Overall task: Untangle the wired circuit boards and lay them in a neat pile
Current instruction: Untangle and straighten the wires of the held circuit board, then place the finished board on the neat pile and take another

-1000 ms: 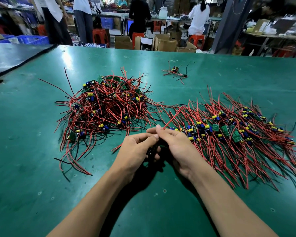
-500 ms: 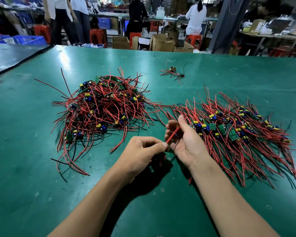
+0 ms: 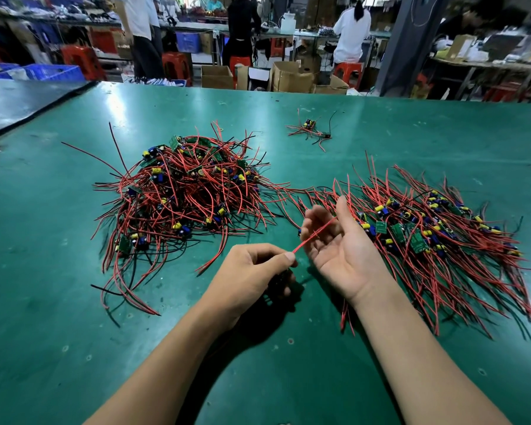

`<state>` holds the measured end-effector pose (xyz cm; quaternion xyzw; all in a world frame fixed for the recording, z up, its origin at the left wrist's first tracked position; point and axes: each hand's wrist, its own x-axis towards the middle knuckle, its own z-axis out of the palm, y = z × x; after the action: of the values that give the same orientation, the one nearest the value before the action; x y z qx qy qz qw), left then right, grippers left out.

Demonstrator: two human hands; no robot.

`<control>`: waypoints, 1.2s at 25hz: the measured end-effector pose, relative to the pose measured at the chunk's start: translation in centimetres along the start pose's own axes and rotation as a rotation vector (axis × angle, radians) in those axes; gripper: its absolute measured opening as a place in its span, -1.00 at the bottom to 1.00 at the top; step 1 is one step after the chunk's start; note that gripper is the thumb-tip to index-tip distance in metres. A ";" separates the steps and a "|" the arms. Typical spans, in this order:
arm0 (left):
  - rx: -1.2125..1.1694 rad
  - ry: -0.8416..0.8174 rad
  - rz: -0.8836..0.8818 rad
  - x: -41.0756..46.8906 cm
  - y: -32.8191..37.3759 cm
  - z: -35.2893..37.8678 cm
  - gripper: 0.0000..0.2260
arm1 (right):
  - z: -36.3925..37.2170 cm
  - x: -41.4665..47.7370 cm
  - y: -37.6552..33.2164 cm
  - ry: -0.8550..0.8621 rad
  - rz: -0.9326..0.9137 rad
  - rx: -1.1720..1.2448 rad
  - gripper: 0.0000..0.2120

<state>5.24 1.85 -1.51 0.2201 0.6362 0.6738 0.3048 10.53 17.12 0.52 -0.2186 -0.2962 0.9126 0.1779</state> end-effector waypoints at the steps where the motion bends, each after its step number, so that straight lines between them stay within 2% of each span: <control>1: -0.034 0.027 -0.009 0.0 0.1 0.1 -0.83 | 0.1 -0.1 0.3 -0.002 -0.031 -0.115 -0.56; 7: -0.374 0.171 -0.067 0.9 1.3 -0.5 -0.75 | 0.3 -1.2 3.4 -0.006 -0.313 -0.904 -0.55; 9: -0.400 0.145 -0.075 1.1 1.3 -1.1 -0.69 | 0.3 -1.4 4.3 -0.001 -0.457 -1.175 -0.49; 12: -0.405 0.056 -0.074 1.1 1.1 -1.1 -0.68 | 0.2 -1.4 4.7 0.006 -0.671 -1.406 -0.56; 14: -0.333 0.059 -0.035 1.2 0.7 -0.8 -0.74 | 0.0 -1.3 4.3 0.037 -0.728 -1.452 -0.61; 17: -0.059 0.194 0.077 1.4 0.6 -1.2 -0.85 | -0.3 -0.8 2.9 0.203 -0.769 -1.405 -0.65; 20: 0.225 0.448 0.191 1.4 0.6 -2.6 -0.81 | -1.3 -0.4 1.1 0.400 -0.767 -1.514 -0.54; 22: 0.189 0.548 0.188 1.4 0.8 -3.5 -0.73 | -1.5 -0.6 0.7 0.496 -0.780 -1.673 -0.43; 24: 0.131 0.558 0.170 1.4 0.8 -4.1 -0.65 | -1.1 -1.0 1.5 0.406 -0.859 -1.703 -0.49; 26: 0.167 0.526 0.129 1.7 0.7 -4.6 -0.55 | -0.5 -1.2 2.7 0.194 -0.898 -1.728 -0.64; 28: 0.175 0.484 0.078 2.0 0.8 -4.9 -0.47 | -0.6 -1.1 3.5 0.050 -0.850 -1.801 -0.71; 30: 0.138 0.462 0.038 2.3 0.8 -5.3 -0.51 | -0.9 -0.8 3.4 0.042 -0.772 -1.900 -0.70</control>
<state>-0.08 -0.40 -1.40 0.0921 0.7294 0.6667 0.1226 11.01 14.55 -1.99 -0.1748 -0.9437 0.1776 0.2178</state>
